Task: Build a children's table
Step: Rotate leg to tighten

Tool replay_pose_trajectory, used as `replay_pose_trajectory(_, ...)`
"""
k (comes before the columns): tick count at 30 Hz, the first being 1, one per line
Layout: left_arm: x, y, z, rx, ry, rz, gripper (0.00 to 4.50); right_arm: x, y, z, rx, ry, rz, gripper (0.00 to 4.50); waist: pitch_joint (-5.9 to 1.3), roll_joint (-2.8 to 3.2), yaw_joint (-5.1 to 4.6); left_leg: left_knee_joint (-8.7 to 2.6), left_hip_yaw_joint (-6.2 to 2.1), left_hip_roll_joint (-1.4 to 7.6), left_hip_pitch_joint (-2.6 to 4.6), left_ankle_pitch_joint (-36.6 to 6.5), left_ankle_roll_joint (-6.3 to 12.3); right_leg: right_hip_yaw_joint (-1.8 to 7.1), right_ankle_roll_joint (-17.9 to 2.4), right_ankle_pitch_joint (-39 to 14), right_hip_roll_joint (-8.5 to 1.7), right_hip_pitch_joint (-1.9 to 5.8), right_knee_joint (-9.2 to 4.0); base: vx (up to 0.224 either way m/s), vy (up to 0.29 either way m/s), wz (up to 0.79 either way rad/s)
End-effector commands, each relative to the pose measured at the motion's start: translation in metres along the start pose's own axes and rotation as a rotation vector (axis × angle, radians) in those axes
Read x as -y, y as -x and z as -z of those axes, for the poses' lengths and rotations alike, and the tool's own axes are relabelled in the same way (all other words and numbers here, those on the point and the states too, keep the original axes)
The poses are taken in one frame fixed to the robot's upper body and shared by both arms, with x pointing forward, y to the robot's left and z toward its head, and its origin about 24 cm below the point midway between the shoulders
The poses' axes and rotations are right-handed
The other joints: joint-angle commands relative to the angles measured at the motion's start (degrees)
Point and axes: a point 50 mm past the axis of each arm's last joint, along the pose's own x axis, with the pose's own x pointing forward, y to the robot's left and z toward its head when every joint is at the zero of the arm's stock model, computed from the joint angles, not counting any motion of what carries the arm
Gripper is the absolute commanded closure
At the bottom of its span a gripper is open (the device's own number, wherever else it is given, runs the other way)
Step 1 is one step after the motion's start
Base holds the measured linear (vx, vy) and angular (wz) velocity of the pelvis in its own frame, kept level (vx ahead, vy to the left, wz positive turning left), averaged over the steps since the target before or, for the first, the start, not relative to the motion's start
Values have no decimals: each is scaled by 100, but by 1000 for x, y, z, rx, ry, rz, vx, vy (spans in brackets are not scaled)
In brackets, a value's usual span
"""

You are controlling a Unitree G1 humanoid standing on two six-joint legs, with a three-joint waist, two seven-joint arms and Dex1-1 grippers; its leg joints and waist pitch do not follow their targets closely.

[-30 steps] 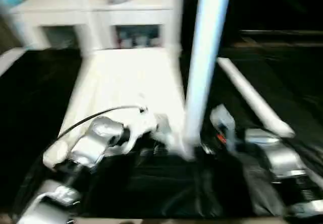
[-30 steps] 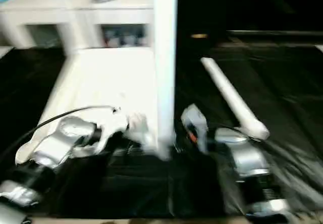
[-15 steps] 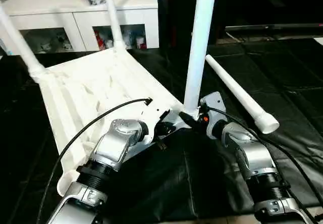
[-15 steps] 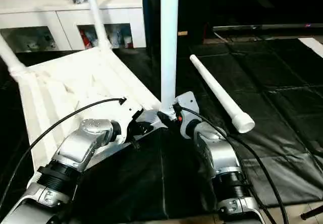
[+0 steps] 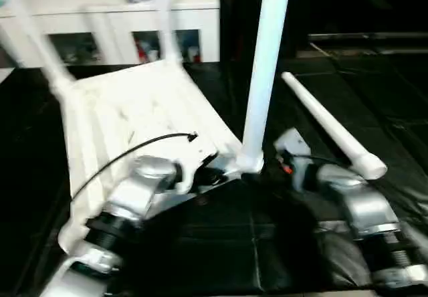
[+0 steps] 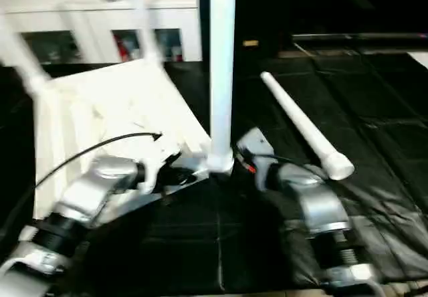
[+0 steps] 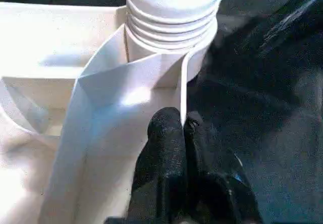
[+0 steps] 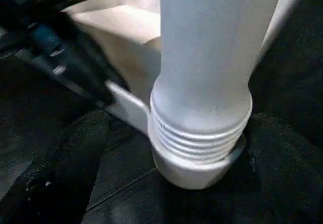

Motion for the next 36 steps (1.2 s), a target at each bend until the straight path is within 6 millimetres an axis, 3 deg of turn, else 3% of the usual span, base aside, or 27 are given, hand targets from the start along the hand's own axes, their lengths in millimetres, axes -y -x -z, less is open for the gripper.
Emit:
replay_pose_trajectory(1, 2, 2, -12, 22, -96, 82, 450, -11, -8, -11, 17, 72, -163, 3, -378, -85, 27, -386, 4, 93, 26, -1252, 404, 236, -1178, -1588, -247, 315, -418, 0, 0, 0)
replay_pose_trajectory(6, 9, 11, -5, -24, -164, 242, 450, -9, 6, -13, -39, 129, -294, 3, -400, -72, 58, -366, 8, 108, 25, -1101, 449, 237, -1333, -1299, -241, 325, -360, 0, 0, 0)
replay_pose_trajectory(11, 15, 14, -2, -50, -193, 332, 450, -10, 6, -15, -52, 157, -342, 3, -412, -60, 190, -358, 23, 136, 44, -959, 458, 258, -1474, -992, -249, 306, -302, 0, 0, 0)
replay_pose_trajectory(17, 20, 13, 0, -56, -221, 386, 450, -8, 1, -15, -54, 182, -343, 3, -400, -81, 249, -373, 34, 142, 90, -1203, 329, 278, -1413, -1291, -255, 272, -333, 0, 0, 0)
replay_pose_trajectory(25, 22, 13, 2, -77, -250, 413, 450, -9, -5, -15, -50, 188, -365, 3, -402, -96, 245, -377, 22, 123, 46, -1137, 307, 274, -1308, -1396, -255, 305, -330, 0, 0, 0)
replay_pose_trajectory(36, 21, 13, 2, -82, -260, 404, 450, -7, -6, -11, -66, 174, -369, 110, -398, -109, 236, -378, 18, 121, 35, -1154, 313, 272, -1270, -1499, -254, 307, -337, 0, 0, 0)
